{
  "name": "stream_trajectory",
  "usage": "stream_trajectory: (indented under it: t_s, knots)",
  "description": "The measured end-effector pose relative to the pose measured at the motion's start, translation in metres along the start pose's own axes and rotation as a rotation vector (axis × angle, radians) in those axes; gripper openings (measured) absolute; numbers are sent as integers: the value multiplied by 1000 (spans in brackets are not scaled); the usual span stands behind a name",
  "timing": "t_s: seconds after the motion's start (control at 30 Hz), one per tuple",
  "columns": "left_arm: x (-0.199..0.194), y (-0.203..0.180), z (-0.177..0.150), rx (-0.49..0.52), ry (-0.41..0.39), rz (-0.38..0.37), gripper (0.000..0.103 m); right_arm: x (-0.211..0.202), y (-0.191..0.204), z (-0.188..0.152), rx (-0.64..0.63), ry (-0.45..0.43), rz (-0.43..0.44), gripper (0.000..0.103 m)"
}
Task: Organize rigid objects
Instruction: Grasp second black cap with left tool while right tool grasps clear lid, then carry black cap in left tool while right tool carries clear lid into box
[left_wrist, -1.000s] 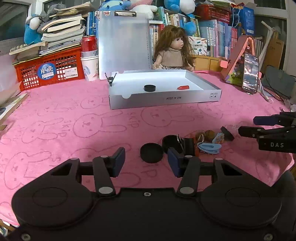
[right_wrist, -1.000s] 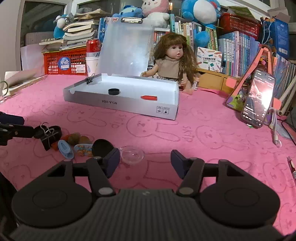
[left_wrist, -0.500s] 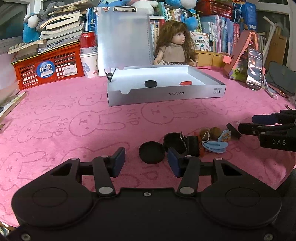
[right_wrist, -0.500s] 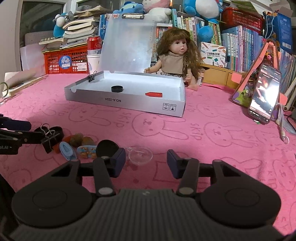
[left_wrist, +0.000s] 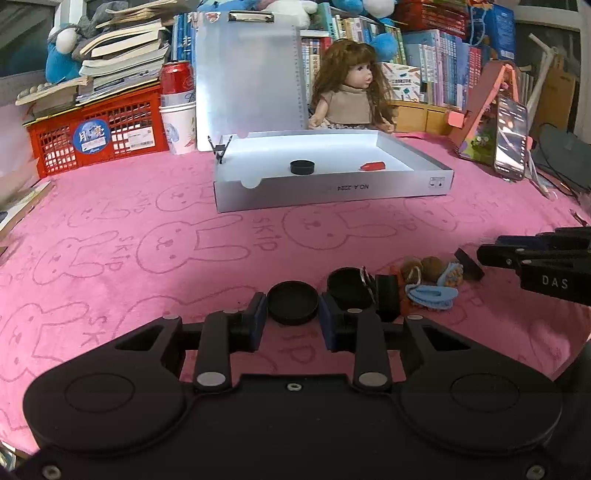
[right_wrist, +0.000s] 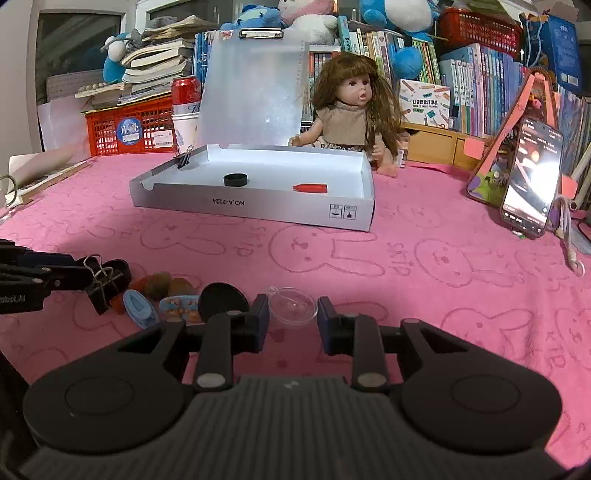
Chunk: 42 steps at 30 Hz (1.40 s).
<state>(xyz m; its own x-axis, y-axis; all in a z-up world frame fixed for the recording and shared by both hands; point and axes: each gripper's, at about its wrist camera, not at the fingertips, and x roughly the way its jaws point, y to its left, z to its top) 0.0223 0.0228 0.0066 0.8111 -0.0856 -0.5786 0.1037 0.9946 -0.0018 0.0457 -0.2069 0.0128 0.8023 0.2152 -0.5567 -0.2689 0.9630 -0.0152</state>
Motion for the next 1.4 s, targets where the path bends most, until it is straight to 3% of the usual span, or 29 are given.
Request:
stream_trajectory:
  t_s: [0.33, 0.73, 1.07, 1.4]
  knots:
    - [5, 17, 29, -77, -4, 16, 29, 2, -6, 20, 43, -2, -27, 33]
    - [20, 18, 83, -85, -48, -12, 29, 20, -18, 67, 96, -19, -14, 33]
    - [65, 7, 123, -109, -23, -53, 29, 56, -22, 100, 170, -7, 5, 33]
    - [106, 1, 143, -73, 7, -21, 29, 92, -34, 115, 209, 46, 4, 33]
